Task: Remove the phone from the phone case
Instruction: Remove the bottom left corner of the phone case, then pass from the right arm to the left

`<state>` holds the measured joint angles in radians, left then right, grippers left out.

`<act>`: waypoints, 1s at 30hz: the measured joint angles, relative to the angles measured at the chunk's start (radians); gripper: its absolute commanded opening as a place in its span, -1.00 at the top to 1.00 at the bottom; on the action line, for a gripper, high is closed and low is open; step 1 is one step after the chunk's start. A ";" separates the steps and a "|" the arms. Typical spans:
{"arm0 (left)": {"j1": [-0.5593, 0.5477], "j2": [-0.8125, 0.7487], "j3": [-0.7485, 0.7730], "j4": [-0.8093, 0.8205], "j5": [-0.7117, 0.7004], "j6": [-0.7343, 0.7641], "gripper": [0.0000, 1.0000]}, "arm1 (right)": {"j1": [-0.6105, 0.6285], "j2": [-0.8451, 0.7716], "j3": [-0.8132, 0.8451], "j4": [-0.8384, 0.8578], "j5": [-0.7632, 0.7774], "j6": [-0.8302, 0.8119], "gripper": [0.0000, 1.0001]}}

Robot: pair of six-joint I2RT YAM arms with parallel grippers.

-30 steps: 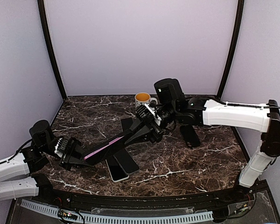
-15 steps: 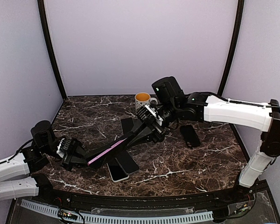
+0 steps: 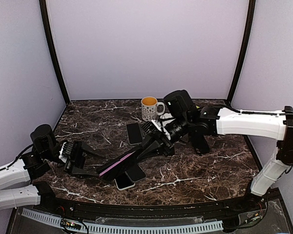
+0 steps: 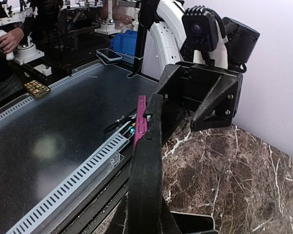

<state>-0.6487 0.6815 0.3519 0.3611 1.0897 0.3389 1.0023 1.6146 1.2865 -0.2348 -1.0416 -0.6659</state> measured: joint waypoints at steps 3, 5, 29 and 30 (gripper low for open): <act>0.000 -0.013 0.005 0.004 -0.032 0.009 -0.18 | -0.011 -0.034 -0.032 0.032 0.039 0.031 1.00; 0.001 -0.029 0.006 0.004 -0.059 0.014 -0.17 | -0.019 -0.058 -0.044 0.041 0.061 0.040 1.00; 0.001 -0.053 0.007 0.007 -0.144 0.031 0.05 | -0.064 -0.240 -0.303 0.400 0.335 0.134 1.00; 0.001 -0.053 0.007 0.007 -0.144 0.030 0.04 | -0.061 -0.241 -0.307 0.417 0.336 0.138 1.00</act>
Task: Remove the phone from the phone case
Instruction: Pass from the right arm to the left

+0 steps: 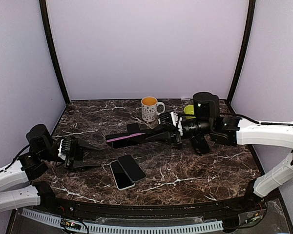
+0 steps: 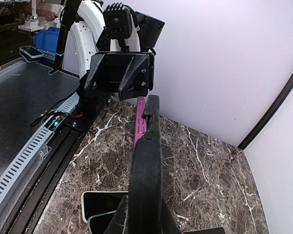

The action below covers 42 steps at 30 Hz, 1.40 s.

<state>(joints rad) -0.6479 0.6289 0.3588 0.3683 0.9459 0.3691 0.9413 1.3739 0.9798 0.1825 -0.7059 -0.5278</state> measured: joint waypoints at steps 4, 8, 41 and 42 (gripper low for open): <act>0.000 0.005 0.000 0.000 -0.001 -0.006 0.04 | 0.014 0.000 -0.006 0.037 -0.002 0.014 1.00; 0.000 0.005 0.000 0.002 -0.002 -0.011 0.04 | 0.020 0.000 -0.007 0.074 -0.012 0.032 1.00; 0.000 0.002 0.000 0.012 0.006 -0.031 -0.17 | 0.056 0.038 -0.017 0.192 -0.089 0.104 1.00; 0.000 0.002 0.000 0.012 0.006 -0.032 -0.19 | 0.057 0.040 -0.015 0.192 -0.090 0.105 1.00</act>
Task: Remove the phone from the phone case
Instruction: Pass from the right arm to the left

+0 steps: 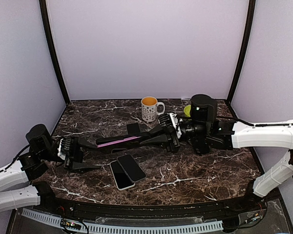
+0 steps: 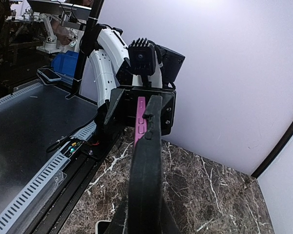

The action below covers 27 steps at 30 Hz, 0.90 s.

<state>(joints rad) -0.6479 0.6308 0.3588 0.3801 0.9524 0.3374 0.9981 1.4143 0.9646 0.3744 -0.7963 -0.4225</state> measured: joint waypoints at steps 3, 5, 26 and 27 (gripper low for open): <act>0.000 -0.001 0.000 0.000 -0.001 -0.001 -0.25 | 0.004 0.010 0.009 -0.004 -0.008 0.005 1.00; 0.000 -0.003 0.000 0.000 -0.009 -0.001 -0.31 | 0.004 0.016 0.018 -0.012 -0.017 0.006 1.00; 0.000 0.011 0.000 -0.017 -0.105 0.008 -0.07 | 0.043 0.063 0.039 -0.008 0.026 0.034 1.00; 0.000 0.011 0.000 -0.017 -0.106 0.009 -0.03 | 0.046 0.063 0.039 -0.006 0.048 0.027 1.00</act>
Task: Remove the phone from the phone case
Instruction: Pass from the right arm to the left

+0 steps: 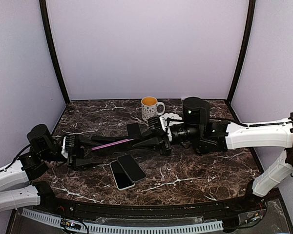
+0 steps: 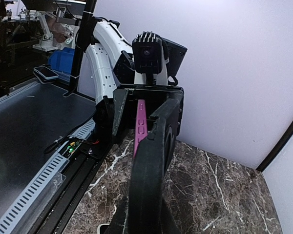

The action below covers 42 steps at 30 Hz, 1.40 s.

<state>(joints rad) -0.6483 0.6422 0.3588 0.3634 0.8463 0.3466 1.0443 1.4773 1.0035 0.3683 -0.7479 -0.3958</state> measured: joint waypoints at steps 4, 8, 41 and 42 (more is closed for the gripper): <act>0.000 0.001 0.000 -0.001 -0.006 0.009 0.10 | 0.018 -0.002 -0.004 0.002 0.079 -0.039 1.00; 0.000 0.004 0.000 -0.003 -0.014 0.012 0.23 | 0.029 -0.015 -0.008 -0.016 0.133 -0.079 1.00; 0.000 0.034 0.014 -0.045 -0.082 0.077 0.41 | 0.031 -0.036 0.018 -0.250 0.310 -0.218 1.00; 0.000 0.034 0.015 -0.048 -0.089 0.083 0.41 | 0.031 -0.036 0.020 -0.254 0.311 -0.219 1.00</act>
<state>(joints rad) -0.6479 0.6758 0.3737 0.3153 0.7570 0.4294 1.0756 1.4414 1.0237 0.1146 -0.4366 -0.6144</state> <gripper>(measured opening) 0.296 0.104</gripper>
